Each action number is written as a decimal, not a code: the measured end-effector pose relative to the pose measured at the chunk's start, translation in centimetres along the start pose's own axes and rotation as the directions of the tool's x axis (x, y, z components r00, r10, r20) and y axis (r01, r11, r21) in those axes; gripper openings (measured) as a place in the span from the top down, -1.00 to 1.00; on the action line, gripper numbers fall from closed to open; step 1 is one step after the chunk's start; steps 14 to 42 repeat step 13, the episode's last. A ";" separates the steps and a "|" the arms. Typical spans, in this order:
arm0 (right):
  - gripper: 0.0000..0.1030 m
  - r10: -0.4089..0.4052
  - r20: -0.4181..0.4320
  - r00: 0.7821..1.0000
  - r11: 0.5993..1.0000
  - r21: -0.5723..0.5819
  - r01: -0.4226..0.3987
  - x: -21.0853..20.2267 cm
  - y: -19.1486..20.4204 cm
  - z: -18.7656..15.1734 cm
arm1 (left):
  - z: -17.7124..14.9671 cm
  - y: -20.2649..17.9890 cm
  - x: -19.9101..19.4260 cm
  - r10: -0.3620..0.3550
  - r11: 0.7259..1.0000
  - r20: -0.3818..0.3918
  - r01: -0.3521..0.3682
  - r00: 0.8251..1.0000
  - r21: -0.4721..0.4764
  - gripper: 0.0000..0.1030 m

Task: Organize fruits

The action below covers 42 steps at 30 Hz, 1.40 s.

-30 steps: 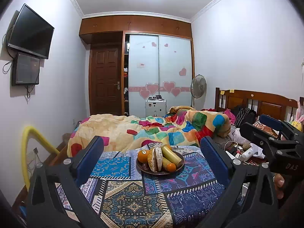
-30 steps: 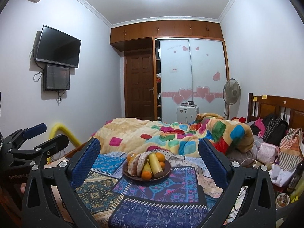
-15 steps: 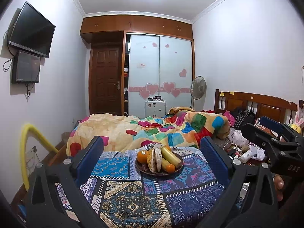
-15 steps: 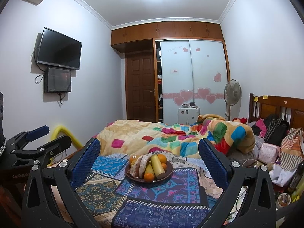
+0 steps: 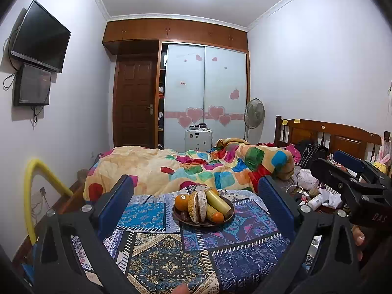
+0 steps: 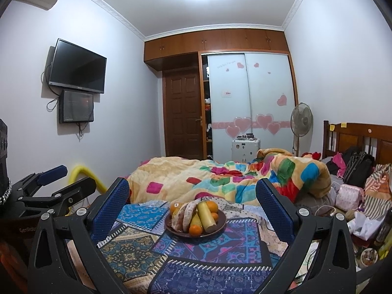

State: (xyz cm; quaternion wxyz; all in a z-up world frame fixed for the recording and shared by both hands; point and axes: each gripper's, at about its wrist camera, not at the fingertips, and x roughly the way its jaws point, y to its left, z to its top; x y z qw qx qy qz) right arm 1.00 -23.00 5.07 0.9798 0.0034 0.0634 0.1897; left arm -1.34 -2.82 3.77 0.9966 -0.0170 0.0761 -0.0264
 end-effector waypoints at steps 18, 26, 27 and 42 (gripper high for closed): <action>-1.00 -0.001 0.000 1.000 1.000 0.000 0.001 -0.1 0.1 0.0 | 0.0 0.2 -0.2 -0.010 1.000 -0.004 0.010 1.000 0.001 -1.00; -1.00 -0.001 0.000 1.000 1.000 0.000 0.001 -0.1 0.1 0.0 | 0.0 0.2 -0.2 -0.010 1.000 -0.004 0.010 1.000 0.001 -1.00; -1.00 -0.001 0.000 1.000 1.000 0.000 0.001 -0.1 0.1 0.0 | 0.0 0.2 -0.2 -0.010 1.000 -0.004 0.010 1.000 0.001 -1.00; -1.00 -0.001 0.000 1.000 1.000 0.000 0.001 -0.1 0.1 0.0 | 0.0 0.2 -0.2 -0.010 1.000 -0.004 0.010 1.000 0.001 -1.00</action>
